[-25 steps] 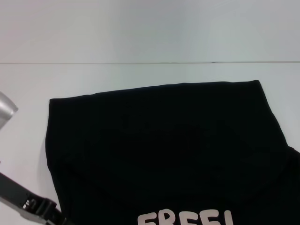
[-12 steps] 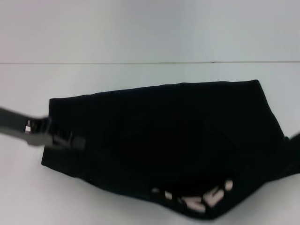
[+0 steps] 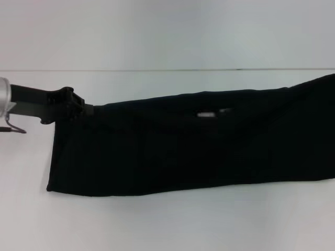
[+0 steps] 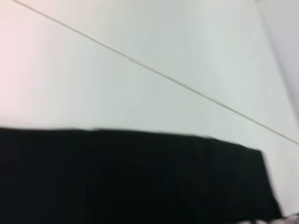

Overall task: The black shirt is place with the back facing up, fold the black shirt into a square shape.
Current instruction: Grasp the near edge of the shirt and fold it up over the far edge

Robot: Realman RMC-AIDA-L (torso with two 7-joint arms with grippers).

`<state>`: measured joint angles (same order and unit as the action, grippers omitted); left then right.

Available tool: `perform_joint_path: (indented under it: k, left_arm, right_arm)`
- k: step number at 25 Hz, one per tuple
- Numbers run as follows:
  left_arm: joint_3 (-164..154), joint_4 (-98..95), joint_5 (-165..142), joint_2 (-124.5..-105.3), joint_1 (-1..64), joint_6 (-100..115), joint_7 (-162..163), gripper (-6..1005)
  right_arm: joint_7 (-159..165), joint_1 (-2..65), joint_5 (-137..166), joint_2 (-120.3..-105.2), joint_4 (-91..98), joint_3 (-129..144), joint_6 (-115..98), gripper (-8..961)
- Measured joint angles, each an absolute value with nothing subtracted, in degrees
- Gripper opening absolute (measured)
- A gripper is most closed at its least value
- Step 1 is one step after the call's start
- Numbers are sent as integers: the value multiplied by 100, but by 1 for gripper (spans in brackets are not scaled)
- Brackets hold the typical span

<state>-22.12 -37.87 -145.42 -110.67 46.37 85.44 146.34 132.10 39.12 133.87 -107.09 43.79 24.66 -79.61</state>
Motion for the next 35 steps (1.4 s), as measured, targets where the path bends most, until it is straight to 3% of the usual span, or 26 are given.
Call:
perform_joint_path:
  k: [2,13,28,35]
  left_arm:
    - [-2367,-3569,-14534,-11078,4639,8057,14672,42]
    - [-2599,-3375,-14516,-11345,4685,6651,14694,44]
    - [-2710,-3366,-14535,-11392,4701,5945,15120,47]
    - [-2785,-3417,-14509,-11409,4744,5919,15139,48]
  right_arm:
    - [13168,4059,13394,-10825,3969,2921,-7206,17]
    - [13378,4205,13421,-11128,3480,3684,-5460,19]
    - [13448,4355,13365,-11318,3471,3696,-4605,18]
    - [13431,4493,13373,-11335,3407,3695,-4414,18]
